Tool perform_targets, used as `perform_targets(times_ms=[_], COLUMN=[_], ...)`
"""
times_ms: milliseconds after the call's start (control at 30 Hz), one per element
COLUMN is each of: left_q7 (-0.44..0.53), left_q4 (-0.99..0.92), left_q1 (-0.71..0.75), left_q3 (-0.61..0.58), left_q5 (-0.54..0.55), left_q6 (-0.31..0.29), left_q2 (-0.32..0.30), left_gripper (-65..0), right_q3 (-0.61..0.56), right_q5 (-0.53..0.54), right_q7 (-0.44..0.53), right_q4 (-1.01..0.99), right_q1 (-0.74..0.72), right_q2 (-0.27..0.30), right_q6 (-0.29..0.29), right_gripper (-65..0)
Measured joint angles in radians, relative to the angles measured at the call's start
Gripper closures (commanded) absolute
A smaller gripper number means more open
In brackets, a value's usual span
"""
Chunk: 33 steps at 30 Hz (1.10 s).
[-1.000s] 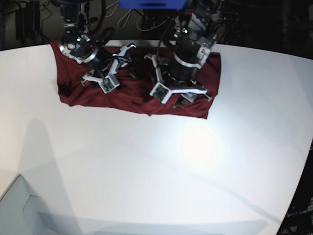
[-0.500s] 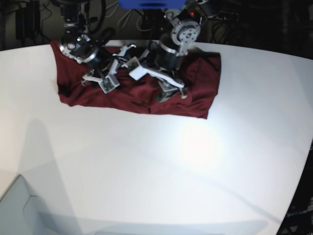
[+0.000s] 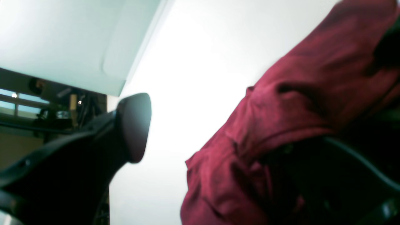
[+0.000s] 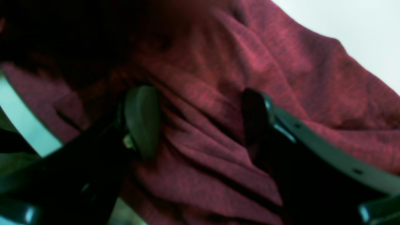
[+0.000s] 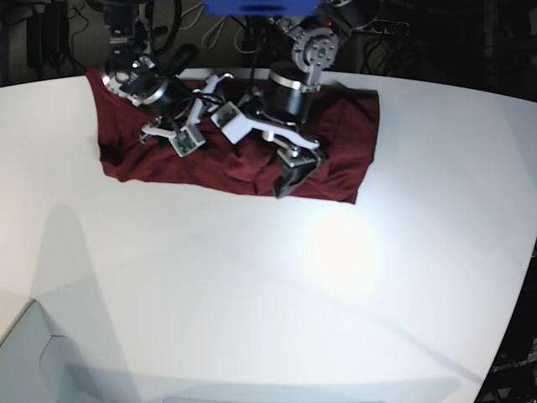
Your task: Layout the t-shirt on the table in an organized manner, then fold the t-shirt properly
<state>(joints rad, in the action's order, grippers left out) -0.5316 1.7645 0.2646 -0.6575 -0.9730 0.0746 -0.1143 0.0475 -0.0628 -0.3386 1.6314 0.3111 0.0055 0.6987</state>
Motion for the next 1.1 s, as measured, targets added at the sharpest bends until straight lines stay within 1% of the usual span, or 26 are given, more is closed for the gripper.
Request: perform_targets(times_ms=[100,133,167,200,233,267,300,367,433,467,500,533,567,600,667,733,800,900,967,1100], left_q7=[-0.002,0.005,0.019,0.03,-0.02,-0.021,0.005,0.016,0.013,0.014,0.005,-0.002,0.003,0.008,0.012,0.012,0.009,0.004,0.002,-0.002], left_q4=[0.001,0.01,0.036,0.043,0.047,0.052,0.053,0.045,0.031,0.028,0.026,0.027,0.043,0.076,0.124,0.15,0.151,0.14,0.14,0.141], left_q1=[-0.005,-0.013,-0.009,-0.003,-0.002,-0.002,-0.002,-0.006,0.005,0.023,0.036,0.049,0.051,0.045,0.019,0.006,0.019,0.018,0.006,0.0], left_q3=[-0.02,-0.032,-0.046,-0.046,-0.043,-0.043,-0.045,-0.052,-0.082,-0.086,-0.084,-0.082,-0.076,-0.064,-0.053,-0.046,-0.05,-0.057,-0.052,-0.051], left_q5=[-0.001,-0.019,-0.024,0.005,-0.006,-0.009,-0.008,-0.013,-0.093,-0.085,-0.068,-0.05,-0.043,-0.013,0.021,0.048,0.068,0.077,0.069,0.07], left_q6=[0.0,-0.037,-0.097,-0.117,-0.137,-0.151,-0.155,-0.164,-0.169,-0.183,-0.219,-0.225,-0.225,-0.224,-0.19,-0.183,-0.195,-0.214,-0.2,-0.199], left_q2=[-0.015,-0.027,-0.059,-0.065,-0.064,-0.069,-0.074,-0.089,-0.137,-0.152,-0.156,-0.157,-0.155,-0.153,-0.145,-0.14,-0.141,-0.129,-0.121,-0.118], left_gripper=[-48.2,-48.2,-48.2,-48.2,-48.2,-48.2,-48.3,-48.4,-48.5,-48.5,-48.5,-48.5,-48.5,-48.5,-48.5,-48.5,-48.5,-48.5,-48.5,-48.5], right_q3=[0.0,0.0,0.0,0.0,0.0,0.0,0.0,-0.002,0.0,0.001,0.002,0.001,0.001,-0.001,-0.003,-0.002,0.005,0.037,0.049,0.077], right_q5=[0.0,0.0,0.0,-0.001,0.0,0.0,0.0,0.0,-0.001,-0.004,-0.004,-0.003,-0.003,-0.003,-0.003,-0.001,0.0,0.0,-0.002,0.001], right_q7=[-0.001,-0.001,0.0,-0.002,-0.001,0.002,0.0,-0.001,-0.002,-0.002,-0.001,-0.001,-0.001,-0.001,-0.001,-0.002,-0.001,-0.002,-0.002,0.001], right_q4=[0.0,0.0,0.0,0.0,0.0,0.0,0.0,0.0,0.0,0.0,0.0,0.0,0.0,0.0,0.0,0.0,0.0,0.013,0.04,0.09], right_q1=[0.002,0.002,0.002,0.0,0.0,0.0,0.001,0.002,0.004,0.003,0.002,0.0,0.001,0.003,0.005,0.002,0.0,0.001,0.002,0.0], right_q2=[0.0,0.0,0.0,0.0,0.0,0.0,0.0,0.0,0.001,0.004,0.006,0.005,0.003,-0.001,-0.003,-0.001,0.0,-0.002,-0.001,-0.002], right_q6=[0.0,0.0,0.0,0.0,0.0,0.0,0.0,0.0,0.0,0.0,0.0,0.0,0.0,0.0,0.0,0.0,0.0,0.0,0.0,0.0], right_gripper=[-40.7,-40.7,-40.7,-40.7,-40.7,-40.7,-40.7,-40.7,-40.7,-40.7,-40.7,-40.7,-40.7,-40.7,-40.7,-40.7,-40.7,-40.7,-40.8,-41.0])
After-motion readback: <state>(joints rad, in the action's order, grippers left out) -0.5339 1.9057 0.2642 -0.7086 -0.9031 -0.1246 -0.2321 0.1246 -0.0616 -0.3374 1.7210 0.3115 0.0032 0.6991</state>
